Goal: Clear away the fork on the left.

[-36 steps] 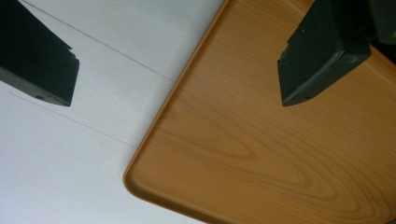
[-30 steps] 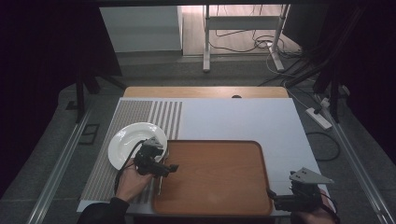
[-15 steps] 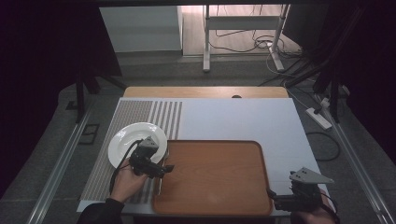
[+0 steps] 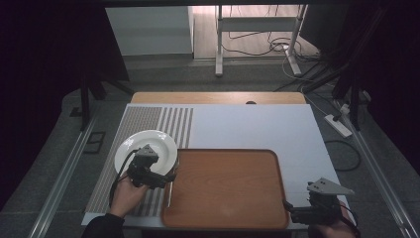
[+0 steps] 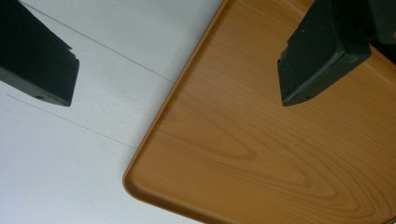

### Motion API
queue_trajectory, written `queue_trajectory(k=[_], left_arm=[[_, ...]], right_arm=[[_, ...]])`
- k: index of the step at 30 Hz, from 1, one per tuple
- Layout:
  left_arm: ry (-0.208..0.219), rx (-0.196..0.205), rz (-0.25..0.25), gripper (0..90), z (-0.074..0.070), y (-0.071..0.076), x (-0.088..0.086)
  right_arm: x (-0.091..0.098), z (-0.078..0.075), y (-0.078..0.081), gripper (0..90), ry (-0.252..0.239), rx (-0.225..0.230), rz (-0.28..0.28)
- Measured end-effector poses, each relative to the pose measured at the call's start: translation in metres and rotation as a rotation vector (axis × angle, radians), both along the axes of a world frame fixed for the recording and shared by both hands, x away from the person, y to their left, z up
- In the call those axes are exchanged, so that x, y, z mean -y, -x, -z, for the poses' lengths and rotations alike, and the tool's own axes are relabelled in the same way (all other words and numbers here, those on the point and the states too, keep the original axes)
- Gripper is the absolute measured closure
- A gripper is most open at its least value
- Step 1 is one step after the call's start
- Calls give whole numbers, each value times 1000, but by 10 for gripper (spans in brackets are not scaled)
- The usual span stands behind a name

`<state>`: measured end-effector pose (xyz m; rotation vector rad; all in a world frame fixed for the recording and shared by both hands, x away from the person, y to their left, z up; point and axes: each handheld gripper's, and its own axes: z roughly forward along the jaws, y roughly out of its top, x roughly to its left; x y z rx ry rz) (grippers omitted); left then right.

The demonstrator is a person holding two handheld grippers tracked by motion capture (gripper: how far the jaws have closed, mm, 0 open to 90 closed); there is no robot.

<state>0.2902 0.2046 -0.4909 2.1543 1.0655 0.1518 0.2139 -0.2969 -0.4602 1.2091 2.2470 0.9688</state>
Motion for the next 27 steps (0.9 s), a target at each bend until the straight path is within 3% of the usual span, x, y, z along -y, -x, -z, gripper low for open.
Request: queue_trajectory(k=[27], left_arm=[[19,4,-35,0,-2,21,-21]], right_arm=[[-1,0,-1,0,6,-9,3]])
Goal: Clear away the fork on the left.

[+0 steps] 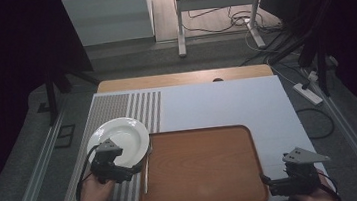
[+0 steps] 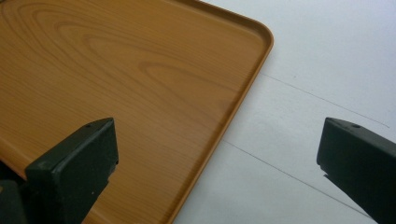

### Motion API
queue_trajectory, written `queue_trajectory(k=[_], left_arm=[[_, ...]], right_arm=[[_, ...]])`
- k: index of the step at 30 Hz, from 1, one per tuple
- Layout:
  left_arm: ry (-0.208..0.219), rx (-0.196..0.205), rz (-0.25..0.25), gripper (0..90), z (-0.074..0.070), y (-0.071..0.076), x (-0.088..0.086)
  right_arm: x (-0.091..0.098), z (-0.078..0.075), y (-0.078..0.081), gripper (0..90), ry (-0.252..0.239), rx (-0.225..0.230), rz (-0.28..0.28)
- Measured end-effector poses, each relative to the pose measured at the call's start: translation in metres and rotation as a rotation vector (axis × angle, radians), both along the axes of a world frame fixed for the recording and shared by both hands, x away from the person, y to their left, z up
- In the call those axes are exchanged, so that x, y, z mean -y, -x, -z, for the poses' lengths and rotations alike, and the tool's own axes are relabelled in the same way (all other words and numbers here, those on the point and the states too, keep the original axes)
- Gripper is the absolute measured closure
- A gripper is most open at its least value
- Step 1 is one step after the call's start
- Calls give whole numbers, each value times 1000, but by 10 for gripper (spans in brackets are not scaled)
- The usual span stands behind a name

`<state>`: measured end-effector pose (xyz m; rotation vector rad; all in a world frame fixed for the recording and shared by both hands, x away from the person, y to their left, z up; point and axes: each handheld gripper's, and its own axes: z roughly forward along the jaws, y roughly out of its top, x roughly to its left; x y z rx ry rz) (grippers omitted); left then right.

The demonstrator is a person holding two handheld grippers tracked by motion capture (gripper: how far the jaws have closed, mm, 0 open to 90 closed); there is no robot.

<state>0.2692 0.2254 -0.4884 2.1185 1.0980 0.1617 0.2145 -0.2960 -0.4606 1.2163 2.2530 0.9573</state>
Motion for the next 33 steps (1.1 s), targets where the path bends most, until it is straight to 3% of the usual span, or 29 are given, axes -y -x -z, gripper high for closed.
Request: queue_trajectory(k=[21,33], left_arm=[[24,-8,-63,0,3,23,-26],[16,-12,-83,0,5,34,-36]], right_arm=[[0,0,-1,0,4,-8,5],[-1,1,-1,0,5,-12,8]])
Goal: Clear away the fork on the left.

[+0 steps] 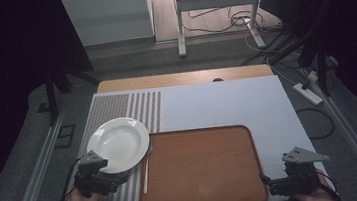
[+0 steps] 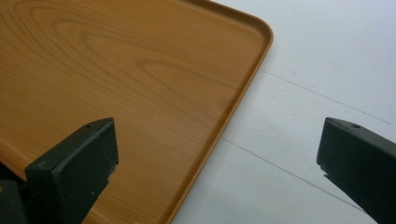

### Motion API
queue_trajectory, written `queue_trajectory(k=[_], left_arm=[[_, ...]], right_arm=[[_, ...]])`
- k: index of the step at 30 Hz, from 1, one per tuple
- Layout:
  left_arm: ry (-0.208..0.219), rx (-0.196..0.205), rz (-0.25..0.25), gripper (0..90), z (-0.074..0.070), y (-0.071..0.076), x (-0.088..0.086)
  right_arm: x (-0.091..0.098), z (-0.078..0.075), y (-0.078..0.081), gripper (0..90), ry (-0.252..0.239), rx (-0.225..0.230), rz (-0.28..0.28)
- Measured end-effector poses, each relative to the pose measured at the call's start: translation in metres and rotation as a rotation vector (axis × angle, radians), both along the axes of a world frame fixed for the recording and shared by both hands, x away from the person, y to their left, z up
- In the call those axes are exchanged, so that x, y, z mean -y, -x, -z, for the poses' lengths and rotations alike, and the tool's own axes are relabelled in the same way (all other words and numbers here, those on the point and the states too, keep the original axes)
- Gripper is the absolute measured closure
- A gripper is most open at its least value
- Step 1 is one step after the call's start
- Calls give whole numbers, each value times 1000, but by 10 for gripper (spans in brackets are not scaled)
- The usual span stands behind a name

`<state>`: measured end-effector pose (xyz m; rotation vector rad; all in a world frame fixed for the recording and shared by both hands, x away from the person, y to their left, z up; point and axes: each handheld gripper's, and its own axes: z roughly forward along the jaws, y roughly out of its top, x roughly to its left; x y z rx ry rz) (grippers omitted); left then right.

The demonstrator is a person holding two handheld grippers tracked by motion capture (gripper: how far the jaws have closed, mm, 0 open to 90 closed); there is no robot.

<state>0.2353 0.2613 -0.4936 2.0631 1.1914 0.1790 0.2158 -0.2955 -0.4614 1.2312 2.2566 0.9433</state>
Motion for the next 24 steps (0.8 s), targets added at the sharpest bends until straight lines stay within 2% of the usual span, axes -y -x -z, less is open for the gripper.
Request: queue_trajectory(k=[15,24], left_arm=[[29,36,-42,0,-4,16,-14],[-1,65,-49,0,-6,24,-19]], right_arm=[[0,0,-1,0,0,-10,7],[0,0,-1,0,5,-15,12]])
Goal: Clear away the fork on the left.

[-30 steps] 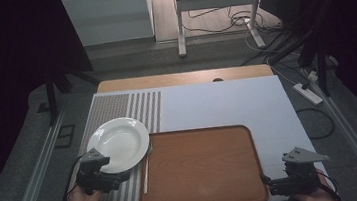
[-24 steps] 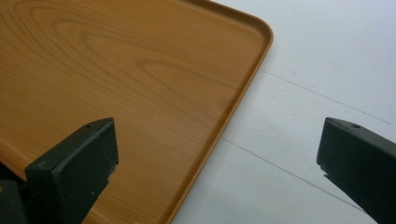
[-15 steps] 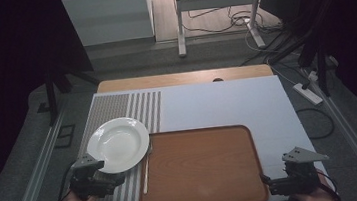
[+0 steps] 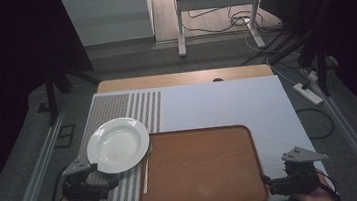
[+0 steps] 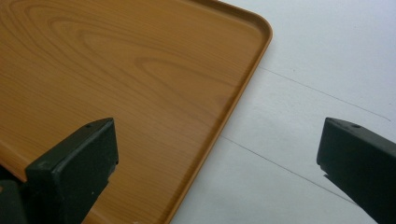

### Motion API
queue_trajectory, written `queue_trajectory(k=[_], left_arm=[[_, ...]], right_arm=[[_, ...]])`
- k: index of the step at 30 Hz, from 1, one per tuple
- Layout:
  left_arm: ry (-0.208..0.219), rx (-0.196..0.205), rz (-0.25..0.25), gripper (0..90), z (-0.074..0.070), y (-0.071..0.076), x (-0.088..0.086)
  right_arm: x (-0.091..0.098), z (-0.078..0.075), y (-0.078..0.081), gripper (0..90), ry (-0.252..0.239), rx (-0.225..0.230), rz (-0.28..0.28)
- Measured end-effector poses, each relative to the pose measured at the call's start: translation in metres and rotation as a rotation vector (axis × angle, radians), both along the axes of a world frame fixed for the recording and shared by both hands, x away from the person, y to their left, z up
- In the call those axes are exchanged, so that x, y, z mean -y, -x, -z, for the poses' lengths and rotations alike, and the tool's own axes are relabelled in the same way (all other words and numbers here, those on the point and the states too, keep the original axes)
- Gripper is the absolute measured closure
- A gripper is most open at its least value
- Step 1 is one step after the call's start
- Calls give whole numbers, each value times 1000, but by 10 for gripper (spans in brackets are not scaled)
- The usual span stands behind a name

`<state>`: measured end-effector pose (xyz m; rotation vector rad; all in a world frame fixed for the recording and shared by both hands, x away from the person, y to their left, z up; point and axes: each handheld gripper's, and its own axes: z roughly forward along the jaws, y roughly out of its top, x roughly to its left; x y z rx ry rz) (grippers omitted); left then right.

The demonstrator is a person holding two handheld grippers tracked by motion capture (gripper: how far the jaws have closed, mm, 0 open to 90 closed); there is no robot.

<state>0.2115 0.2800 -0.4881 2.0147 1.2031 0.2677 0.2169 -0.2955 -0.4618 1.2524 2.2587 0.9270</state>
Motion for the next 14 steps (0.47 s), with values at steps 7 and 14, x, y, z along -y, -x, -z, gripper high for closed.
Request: queue_trajectory(k=[7,14], left_arm=[[-27,0,-5,0,0,5,-2],[-26,-14,-1,0,0,4,-1]], right_arm=[[0,0,-1,0,-3,-10,7],[0,1,-2,0,1,-16,14]])
